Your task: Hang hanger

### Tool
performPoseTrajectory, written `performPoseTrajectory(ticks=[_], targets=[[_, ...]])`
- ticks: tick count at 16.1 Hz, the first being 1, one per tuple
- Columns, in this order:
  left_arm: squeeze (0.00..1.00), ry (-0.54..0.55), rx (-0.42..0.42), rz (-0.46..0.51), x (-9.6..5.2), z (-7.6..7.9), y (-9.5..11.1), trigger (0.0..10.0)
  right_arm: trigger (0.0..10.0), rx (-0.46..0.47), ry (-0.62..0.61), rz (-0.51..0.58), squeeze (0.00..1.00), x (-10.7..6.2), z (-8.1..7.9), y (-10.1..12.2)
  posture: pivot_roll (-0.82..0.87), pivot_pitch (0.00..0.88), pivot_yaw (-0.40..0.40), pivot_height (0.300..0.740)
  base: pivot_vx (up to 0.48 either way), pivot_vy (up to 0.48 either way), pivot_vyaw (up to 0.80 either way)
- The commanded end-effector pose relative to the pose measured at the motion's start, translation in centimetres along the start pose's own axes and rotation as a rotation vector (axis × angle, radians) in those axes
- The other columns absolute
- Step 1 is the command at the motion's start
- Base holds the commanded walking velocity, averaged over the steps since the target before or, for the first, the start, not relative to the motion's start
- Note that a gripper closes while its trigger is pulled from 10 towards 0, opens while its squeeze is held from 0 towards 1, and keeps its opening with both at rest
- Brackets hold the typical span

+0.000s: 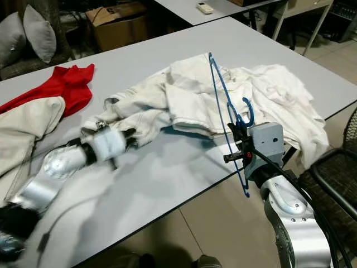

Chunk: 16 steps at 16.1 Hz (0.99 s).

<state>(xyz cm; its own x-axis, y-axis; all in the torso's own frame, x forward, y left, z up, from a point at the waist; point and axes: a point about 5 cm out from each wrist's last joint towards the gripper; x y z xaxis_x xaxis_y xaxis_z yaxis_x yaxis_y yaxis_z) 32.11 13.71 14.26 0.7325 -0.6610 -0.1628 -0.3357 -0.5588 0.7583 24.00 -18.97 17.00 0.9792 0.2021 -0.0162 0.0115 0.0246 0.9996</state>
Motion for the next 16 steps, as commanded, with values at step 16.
performPoseTrajectory(ticks=[16], targets=[[0.0,0.28,-0.315,0.095,1.3,-7.2,6.2,0.0,10.0,-0.024,0.169,0.017,0.0,-0.6,-1.0,0.2,-0.18,0.071,0.104,0.74,0.0,0.0,0.0]])
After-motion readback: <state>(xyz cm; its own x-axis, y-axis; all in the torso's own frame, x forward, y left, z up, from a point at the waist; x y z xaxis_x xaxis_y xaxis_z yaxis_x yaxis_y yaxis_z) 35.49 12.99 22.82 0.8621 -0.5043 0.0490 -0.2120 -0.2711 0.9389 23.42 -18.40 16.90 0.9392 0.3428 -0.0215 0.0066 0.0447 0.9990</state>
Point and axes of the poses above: a point about 5 cm out from each wrist's last joint towards the gripper, its own x axis pointing out of the wrist towards the gripper, its own y axis along the axis of the wrist's last joint, z = x × y, and after that the axes turned 9 degrees about x, right-handed
